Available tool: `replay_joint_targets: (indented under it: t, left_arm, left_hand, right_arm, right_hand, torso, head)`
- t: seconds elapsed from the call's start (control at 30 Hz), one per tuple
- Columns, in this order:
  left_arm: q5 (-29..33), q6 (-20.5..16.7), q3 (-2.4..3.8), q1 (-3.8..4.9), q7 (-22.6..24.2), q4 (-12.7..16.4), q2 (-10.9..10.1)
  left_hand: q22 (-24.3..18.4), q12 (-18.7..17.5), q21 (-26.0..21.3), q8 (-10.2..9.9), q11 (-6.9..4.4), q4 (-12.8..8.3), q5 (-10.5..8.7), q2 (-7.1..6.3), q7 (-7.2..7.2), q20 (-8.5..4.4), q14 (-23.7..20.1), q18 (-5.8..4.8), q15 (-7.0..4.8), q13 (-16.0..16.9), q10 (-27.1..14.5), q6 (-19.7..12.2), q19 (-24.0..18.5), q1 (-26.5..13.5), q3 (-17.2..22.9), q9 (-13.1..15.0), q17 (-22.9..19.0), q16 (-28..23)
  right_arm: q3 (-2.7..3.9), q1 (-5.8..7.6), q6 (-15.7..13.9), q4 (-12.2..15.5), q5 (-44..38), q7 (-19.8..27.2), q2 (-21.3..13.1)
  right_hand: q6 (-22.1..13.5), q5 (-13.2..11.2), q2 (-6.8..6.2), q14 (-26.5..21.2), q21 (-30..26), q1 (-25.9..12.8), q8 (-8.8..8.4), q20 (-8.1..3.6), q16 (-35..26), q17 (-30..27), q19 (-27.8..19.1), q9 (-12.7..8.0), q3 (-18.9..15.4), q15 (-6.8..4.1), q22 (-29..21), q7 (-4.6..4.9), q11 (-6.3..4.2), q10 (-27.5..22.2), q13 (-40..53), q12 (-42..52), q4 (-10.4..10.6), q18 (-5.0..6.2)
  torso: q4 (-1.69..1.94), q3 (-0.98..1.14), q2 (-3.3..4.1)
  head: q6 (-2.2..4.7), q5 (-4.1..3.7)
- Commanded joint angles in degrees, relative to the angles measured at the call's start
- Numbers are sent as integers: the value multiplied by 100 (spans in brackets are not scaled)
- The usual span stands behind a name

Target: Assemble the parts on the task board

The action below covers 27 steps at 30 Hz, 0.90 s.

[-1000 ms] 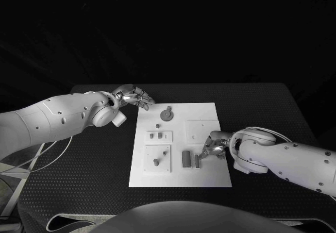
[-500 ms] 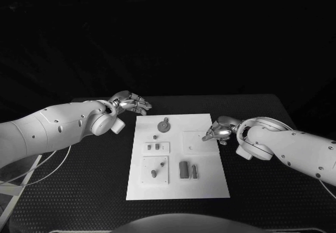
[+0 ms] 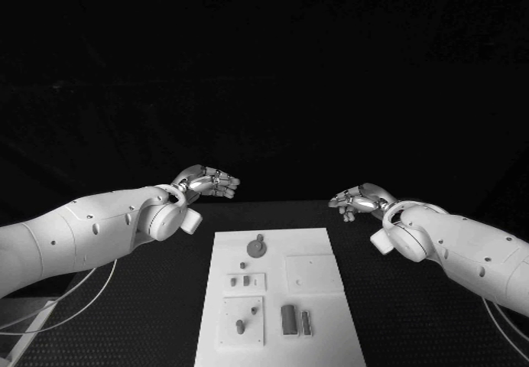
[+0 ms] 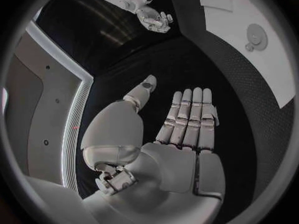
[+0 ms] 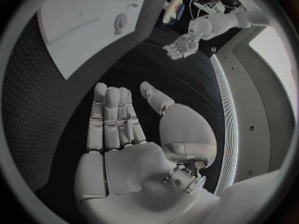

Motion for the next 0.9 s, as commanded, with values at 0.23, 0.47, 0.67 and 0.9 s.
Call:
replay_joint_targets:
  t: [0.23, 0.47, 0.67, 0.9]
  left_arm:
    - [862, 51, 23, 1, 514, -354, 337]
    - [969, 283, 27, -7, 577, -536, 486]
    - [801, 18, 35, -35, 393, -505, 490]
    - [919, -597, 157, -247, 588, -10, 451]
  left_hand:
    - [-245, -578, -34, -342, -193, -39, -2, -1, -380, 215, -877, -173, 132, -313, -801, -724, -807, -331, -241, -122, -257, -572]
    - [-336, -769, -10, -374, -311, 3, -2, 55, -493, 330, -1127, -173, 125, -350, -1046, -943, -1176, -766, -563, -93, -299, -694]
    - [-4292, -1350, -376, -1724, -1083, 1491, -283, 444, -1143, -391, -4267, -173, -988, -739, -5165, -4470, -4538, -5736, -2536, -2687, -2773, -2296]
    - [-4292, -1350, -376, -1724, -1083, 1491, -283, 444, -1143, -391, -4267, -173, -988, -739, -5165, -4470, -4538, -5736, -2536, -2687, -2773, -2296]
  right_arm:
    - [475, -100, 562, -696, 1753, 864, 278]
    - [508, -127, 576, -992, 2013, 1032, 373]
    - [497, -136, 327, -933, 1760, 805, 341]
    - [422, -205, -202, -318, 2042, 1019, 100]
  right_hand:
    - [-708, 19, 32, -1302, -1164, -194, -322, 423, -2161, -986, -1632, -261, -5, 978, -449, 203, 539, -483, -1722, -2113, 12, -530]
    - [-1069, -8, 16, -2451, -1703, -412, -301, 590, -3331, -1555, -2401, -426, -369, 1337, -615, 114, 568, -690, -2503, -2961, 15, -765]
    - [-5158, -291, 152, -5819, -3069, -5162, -697, -421, -6051, -4083, -5071, -4490, -3506, 229, -2924, -944, -356, -5188, -4608, -4505, 1641, -1240]
    - [-5158, -291, 152, -5819, -3069, -5162, -697, -421, -6051, -4083, -5071, -4490, -3506, 229, -6995, -944, -356, -5188, -4608, -4505, 1641, -1240]
  torso:
    - [-18, 37, -200]
    - [-29, 66, -239]
    - [7, 45, -224]
    - [270, -41, -264]
  head:
    - [469, -44]
    - [653, -38]
    - [608, -69]
    - [438, -376]
